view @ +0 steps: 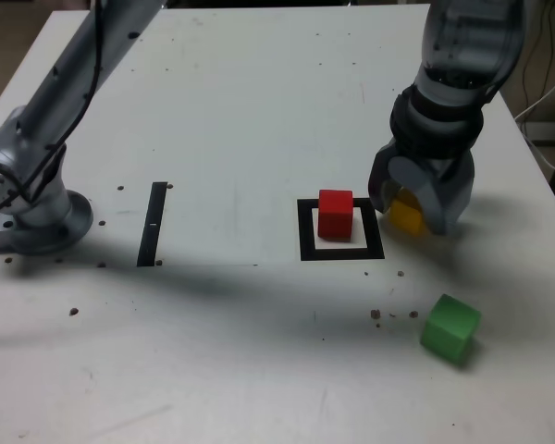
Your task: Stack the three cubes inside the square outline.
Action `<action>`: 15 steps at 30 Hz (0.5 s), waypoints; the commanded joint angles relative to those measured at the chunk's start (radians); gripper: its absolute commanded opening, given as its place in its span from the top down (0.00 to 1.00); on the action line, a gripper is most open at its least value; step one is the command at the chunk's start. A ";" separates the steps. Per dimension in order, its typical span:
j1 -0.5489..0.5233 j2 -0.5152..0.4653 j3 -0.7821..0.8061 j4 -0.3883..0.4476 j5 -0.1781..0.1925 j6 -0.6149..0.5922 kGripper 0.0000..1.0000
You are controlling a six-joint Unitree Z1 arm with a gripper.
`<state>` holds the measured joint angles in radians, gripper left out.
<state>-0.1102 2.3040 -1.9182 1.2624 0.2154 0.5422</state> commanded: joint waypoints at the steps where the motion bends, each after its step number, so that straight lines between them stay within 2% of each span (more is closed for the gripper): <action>1: -0.002 0.003 -0.002 0.001 -0.001 0.002 0.67; 9: -0.002 -0.006 -0.006 0.006 -0.004 0.000 0.67; 15: -0.013 -0.053 -0.007 0.012 -0.005 -0.019 0.67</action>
<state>-0.1163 2.2833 -1.9209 1.2687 0.2107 0.5338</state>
